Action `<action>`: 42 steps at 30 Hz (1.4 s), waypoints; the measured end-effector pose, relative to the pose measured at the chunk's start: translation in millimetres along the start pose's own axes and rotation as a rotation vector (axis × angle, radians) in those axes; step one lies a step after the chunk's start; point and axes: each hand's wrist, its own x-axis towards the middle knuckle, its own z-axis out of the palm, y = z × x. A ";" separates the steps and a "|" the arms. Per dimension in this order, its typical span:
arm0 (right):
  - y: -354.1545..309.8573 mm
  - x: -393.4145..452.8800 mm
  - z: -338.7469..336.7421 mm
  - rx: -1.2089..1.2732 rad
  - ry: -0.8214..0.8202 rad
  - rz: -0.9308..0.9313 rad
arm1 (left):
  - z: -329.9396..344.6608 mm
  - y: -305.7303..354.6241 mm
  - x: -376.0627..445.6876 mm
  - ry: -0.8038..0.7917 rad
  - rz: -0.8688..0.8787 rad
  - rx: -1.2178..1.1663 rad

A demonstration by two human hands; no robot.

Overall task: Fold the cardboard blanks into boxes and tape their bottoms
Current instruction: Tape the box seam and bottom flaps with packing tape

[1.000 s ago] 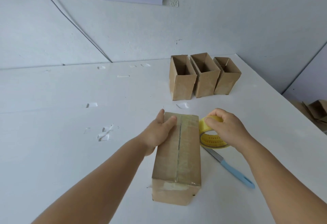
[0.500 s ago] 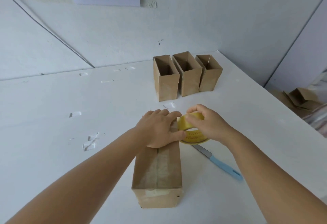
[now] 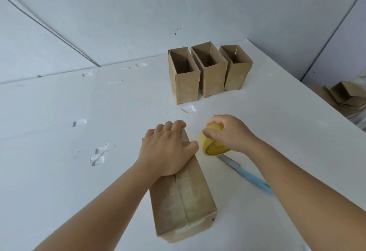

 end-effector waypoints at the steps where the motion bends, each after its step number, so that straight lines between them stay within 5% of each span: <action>1: 0.4 0.8 0.0 -0.013 0.006 -0.008 | -1.6 0.7 -0.1 -0.018 -0.003 -0.004; 9: 0.8 4.4 -10.6 -0.125 0.016 -0.136 | -34.1 14.5 39.7 -0.357 -0.046 0.119; 17: -10.8 -2.1 -21.7 -0.253 0.068 -0.236 | -36.4 33.7 84.3 -0.651 0.109 -0.163; 22: -4.9 -6.1 -25.2 -0.102 0.115 -0.212 | -20.0 22.5 83.0 -0.572 0.061 -0.462; 30: 36.9 -36.5 0.6 0.149 0.165 0.011 | -12.4 14.0 78.2 -0.439 0.031 -0.572; 37: 91.4 -59.7 35.1 -0.322 -0.033 0.291 | -10.3 15.3 78.1 -0.425 0.030 -0.565; 42: 108.1 -66.9 46.5 -0.354 -0.001 0.279 | -7.9 15.4 79.1 -0.396 0.020 -0.542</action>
